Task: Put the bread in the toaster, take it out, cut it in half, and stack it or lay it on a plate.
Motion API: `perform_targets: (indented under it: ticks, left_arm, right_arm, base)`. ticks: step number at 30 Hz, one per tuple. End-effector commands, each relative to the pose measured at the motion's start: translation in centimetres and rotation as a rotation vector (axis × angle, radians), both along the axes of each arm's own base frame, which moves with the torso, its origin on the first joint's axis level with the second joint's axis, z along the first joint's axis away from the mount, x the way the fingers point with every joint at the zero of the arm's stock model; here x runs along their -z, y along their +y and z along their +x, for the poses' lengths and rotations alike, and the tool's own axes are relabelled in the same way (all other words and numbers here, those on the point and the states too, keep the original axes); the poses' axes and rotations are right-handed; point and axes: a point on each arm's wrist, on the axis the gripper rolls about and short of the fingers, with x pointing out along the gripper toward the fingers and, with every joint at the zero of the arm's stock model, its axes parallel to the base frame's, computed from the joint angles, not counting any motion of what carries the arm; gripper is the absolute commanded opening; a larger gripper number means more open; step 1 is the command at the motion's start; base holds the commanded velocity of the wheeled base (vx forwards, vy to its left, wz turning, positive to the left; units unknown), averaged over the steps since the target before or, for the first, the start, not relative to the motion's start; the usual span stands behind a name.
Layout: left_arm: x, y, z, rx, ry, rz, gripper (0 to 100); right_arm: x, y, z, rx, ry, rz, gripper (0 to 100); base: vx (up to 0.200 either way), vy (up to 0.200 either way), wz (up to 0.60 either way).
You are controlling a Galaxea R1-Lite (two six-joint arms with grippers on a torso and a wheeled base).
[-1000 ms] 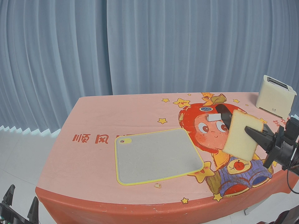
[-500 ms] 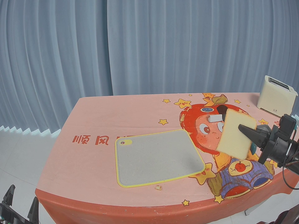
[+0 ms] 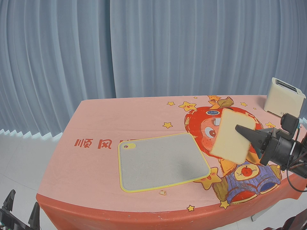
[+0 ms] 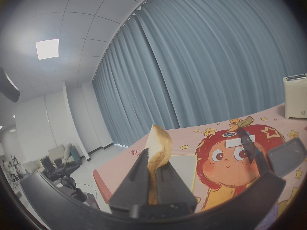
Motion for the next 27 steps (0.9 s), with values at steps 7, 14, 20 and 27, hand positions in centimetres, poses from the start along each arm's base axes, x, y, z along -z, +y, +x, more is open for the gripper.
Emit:
perform_targets:
  ticks: [7, 14, 20, 27]
  left_arm:
    - [0.5, 0.0, 0.1, 0.000, 0.015, 0.001, 100]
    - [0.5, 0.0, 0.1, 0.000, 0.015, -0.001, 100]
    - [0.5, 0.0, 0.1, 0.000, 0.015, -0.001, 100]
    - [0.5, 0.0, 0.1, 0.000, 0.015, -0.001, 100]
  right_arm:
    - [0.1, 0.8, 0.9, 0.007, 0.115, 0.106, 0]
    - [0.3, 1.3, 1.4, 0.001, 0.114, 0.117, 0]
    - [0.2, 1.4, 1.4, 0.006, 0.103, 0.129, 0]
    - [0.6, 2.0, 1.2, -0.009, 0.117, 0.117, 0]
  base:
    - [0.000, 0.000, 0.00]
    - [0.000, 0.000, 0.00]
    - [0.000, 0.000, 0.00]
    - [0.000, 0.000, 0.00]
